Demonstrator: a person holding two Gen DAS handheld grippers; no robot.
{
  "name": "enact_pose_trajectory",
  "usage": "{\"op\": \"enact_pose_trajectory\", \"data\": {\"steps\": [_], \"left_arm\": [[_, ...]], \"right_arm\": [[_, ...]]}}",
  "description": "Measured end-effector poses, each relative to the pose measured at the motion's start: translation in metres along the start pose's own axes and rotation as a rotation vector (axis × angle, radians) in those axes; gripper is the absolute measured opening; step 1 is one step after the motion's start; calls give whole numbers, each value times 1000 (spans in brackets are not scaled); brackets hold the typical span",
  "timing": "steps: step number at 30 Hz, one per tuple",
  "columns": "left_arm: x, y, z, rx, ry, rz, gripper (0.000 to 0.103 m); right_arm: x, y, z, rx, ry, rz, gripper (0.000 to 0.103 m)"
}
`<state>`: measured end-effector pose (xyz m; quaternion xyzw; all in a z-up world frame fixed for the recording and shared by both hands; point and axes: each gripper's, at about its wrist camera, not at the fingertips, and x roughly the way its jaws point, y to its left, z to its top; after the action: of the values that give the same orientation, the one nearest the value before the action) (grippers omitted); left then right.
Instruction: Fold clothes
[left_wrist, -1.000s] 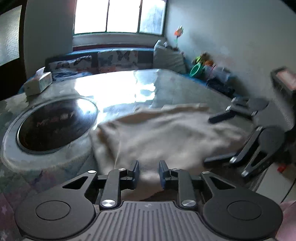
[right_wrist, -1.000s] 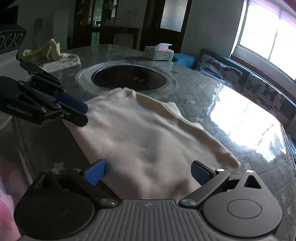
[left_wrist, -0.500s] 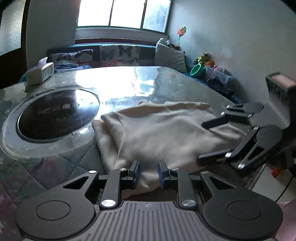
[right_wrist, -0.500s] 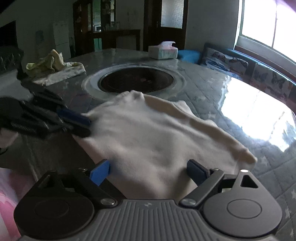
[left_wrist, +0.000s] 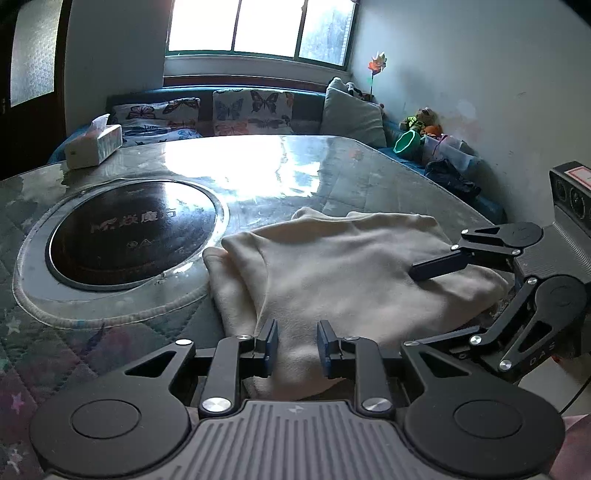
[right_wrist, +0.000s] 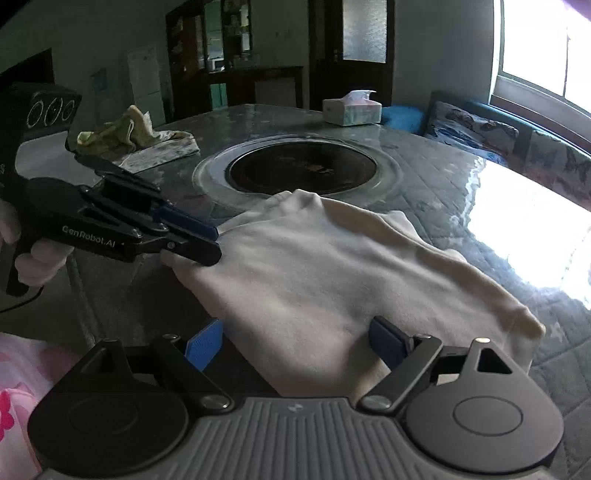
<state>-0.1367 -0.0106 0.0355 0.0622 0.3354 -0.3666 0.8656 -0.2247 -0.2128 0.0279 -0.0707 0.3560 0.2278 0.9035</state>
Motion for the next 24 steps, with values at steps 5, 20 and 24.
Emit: {"op": "enact_pose_trajectory", "data": {"steps": [5, 20, 24], "left_arm": [[-3, 7, 5, -40, -13, 5, 29], [8, 16, 9, -125, 50, 101, 72], [7, 15, 9, -128, 51, 120, 80]], "right_arm": [[0, -5, 11, 4, -29, -10, 88], [8, 10, 15, -26, -1, 10, 89], [8, 20, 18, -60, -3, 15, 89]]}}
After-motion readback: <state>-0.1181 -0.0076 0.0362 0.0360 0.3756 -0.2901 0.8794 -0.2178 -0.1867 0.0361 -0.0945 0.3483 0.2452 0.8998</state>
